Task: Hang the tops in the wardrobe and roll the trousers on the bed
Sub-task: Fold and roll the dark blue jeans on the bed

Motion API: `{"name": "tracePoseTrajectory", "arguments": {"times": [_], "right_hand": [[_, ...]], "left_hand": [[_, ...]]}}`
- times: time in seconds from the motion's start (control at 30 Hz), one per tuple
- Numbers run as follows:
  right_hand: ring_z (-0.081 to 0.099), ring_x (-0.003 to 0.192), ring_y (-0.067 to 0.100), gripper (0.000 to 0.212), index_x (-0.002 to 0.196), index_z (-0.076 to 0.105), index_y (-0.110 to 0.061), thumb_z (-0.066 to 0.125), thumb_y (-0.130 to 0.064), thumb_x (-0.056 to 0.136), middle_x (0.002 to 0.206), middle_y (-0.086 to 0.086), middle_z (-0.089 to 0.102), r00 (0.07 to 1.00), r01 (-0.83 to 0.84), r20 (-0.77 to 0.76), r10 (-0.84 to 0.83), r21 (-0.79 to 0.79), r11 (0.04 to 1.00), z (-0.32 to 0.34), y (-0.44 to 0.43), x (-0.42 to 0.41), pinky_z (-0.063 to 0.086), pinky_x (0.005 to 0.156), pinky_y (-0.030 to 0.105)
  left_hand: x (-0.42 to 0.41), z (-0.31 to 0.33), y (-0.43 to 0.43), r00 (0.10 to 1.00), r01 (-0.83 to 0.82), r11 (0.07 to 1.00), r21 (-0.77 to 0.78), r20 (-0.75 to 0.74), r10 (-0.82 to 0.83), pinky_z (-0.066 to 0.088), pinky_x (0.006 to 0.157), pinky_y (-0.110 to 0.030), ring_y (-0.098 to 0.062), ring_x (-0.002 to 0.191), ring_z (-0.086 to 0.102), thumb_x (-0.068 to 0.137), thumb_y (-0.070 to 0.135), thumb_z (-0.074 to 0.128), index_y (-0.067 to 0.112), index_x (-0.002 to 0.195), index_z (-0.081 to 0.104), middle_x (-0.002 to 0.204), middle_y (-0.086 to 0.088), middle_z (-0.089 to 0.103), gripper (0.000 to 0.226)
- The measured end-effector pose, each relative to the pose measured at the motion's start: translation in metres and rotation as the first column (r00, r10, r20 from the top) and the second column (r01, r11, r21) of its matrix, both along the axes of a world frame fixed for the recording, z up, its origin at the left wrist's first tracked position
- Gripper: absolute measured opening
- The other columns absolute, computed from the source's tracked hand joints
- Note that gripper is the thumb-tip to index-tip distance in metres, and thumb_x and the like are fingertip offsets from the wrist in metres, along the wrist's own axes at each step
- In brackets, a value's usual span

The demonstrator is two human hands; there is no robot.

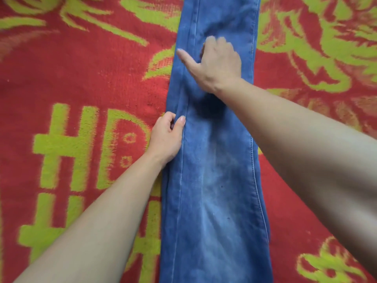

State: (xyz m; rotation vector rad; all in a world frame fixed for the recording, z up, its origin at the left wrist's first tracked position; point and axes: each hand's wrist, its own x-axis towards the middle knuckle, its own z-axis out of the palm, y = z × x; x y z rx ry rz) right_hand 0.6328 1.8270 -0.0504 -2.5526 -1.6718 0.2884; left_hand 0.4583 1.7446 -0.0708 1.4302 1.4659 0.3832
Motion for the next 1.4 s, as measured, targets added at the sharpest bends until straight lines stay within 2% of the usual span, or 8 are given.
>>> {"name": "tracePoseTrajectory", "arguments": {"times": [0.2,0.37,0.57,0.73,0.93,1.07,1.17,1.4], "right_hand": [[0.056,0.106,0.034,0.025,0.115,0.052,-0.008,0.035,-0.020,0.102,0.120,0.010,0.056,0.981,-0.066,-0.171,0.091,0.151,0.986,0.008,0.015,-0.028,0.035,0.075,0.036],[0.051,0.120,0.026,0.032,0.130,0.053,-0.012,0.036,-0.019,0.104,0.134,0.008,0.048,0.927,-0.240,-0.275,0.256,0.090,0.967,-0.002,-0.012,-0.032,0.038,0.094,0.032],[0.027,0.148,0.034,0.047,0.145,0.047,-0.007,0.045,-0.015,0.099,0.158,0.020,0.029,0.951,-0.157,-0.177,0.255,0.434,0.887,0.014,-0.133,-0.055,0.027,0.117,0.047],[0.002,0.153,0.033,0.062,0.156,0.021,-0.033,0.036,-0.057,0.101,0.166,0.008,0.004,0.940,-0.328,0.069,0.335,-0.098,0.940,-0.025,-0.270,-0.017,0.007,0.122,0.053],[0.005,0.151,0.042,0.070,0.157,0.024,-0.024,0.030,-0.061,0.099,0.165,0.017,0.008,0.982,-0.184,0.044,0.186,-0.051,0.982,-0.034,-0.291,-0.032,0.009,0.121,0.057],[0.007,0.152,0.036,0.068,0.157,0.027,-0.022,0.037,-0.057,0.100,0.164,0.018,0.009,0.950,-0.311,-0.025,0.310,-0.057,0.949,-0.024,-0.401,-0.058,0.014,0.121,0.054],[0.005,0.152,0.037,0.069,0.158,0.022,-0.020,0.042,-0.052,0.100,0.165,0.019,0.004,0.981,-0.176,-0.112,0.159,-0.156,0.972,-0.018,-0.483,-0.070,0.016,0.121,0.052],[0.042,0.124,0.031,0.076,0.147,0.037,-0.011,0.055,-0.058,0.092,0.134,0.011,0.050,0.815,0.293,-0.434,-0.383,-0.262,0.920,0.017,-0.584,-0.111,0.035,0.103,0.039]], "left_hand": [[-0.007,-0.002,-0.003,0.956,-0.136,0.984,-0.114,0.245,0.161,0.045,0.072,-0.040,-0.017,0.076,0.049,0.104,0.025,0.046,0.009,0.088,0.053,0.083,-0.008,0.055,0.024],[-0.016,-0.021,-0.003,0.983,-0.177,0.979,0.104,0.067,0.171,0.041,0.069,-0.041,-0.014,0.072,0.045,0.103,0.027,0.042,0.015,0.082,0.048,0.078,-0.004,0.053,0.025],[-0.011,-0.008,-0.001,0.990,-0.141,0.985,0.095,0.031,0.139,0.050,0.080,-0.044,-0.024,0.081,0.061,0.100,0.031,0.050,0.007,0.105,0.055,0.095,-0.008,0.068,0.025],[-0.026,-0.011,-0.026,0.962,0.113,0.953,0.282,-0.272,-0.034,0.040,0.090,-0.040,-0.037,0.110,0.055,0.099,0.030,0.053,0.011,0.133,0.047,0.120,-0.018,0.060,0.040],[-0.016,-0.001,-0.064,0.936,-0.047,0.930,0.365,-0.308,0.168,0.029,0.106,-0.039,-0.037,0.128,0.042,0.100,0.044,0.042,0.017,0.155,0.020,0.142,-0.022,0.043,0.066],[-0.059,-0.002,-0.204,0.735,0.401,0.869,0.292,-0.668,-0.115,0.017,0.118,-0.050,-0.035,0.149,0.011,0.099,0.059,0.029,0.027,0.157,0.013,0.161,-0.023,0.009,0.068],[-0.100,-0.006,-0.301,0.631,0.475,0.874,0.100,-0.731,-0.259,0.011,0.120,-0.055,-0.036,0.150,0.003,0.099,0.057,0.025,0.015,0.157,0.007,0.162,-0.023,0.001,0.074],[-0.136,0.037,-0.414,0.777,-0.024,0.996,-0.090,-0.629,-0.038,0.033,0.106,-0.048,-0.036,0.126,0.039,0.084,0.065,0.058,0.010,0.147,0.031,0.137,-0.016,0.045,0.087]]}}
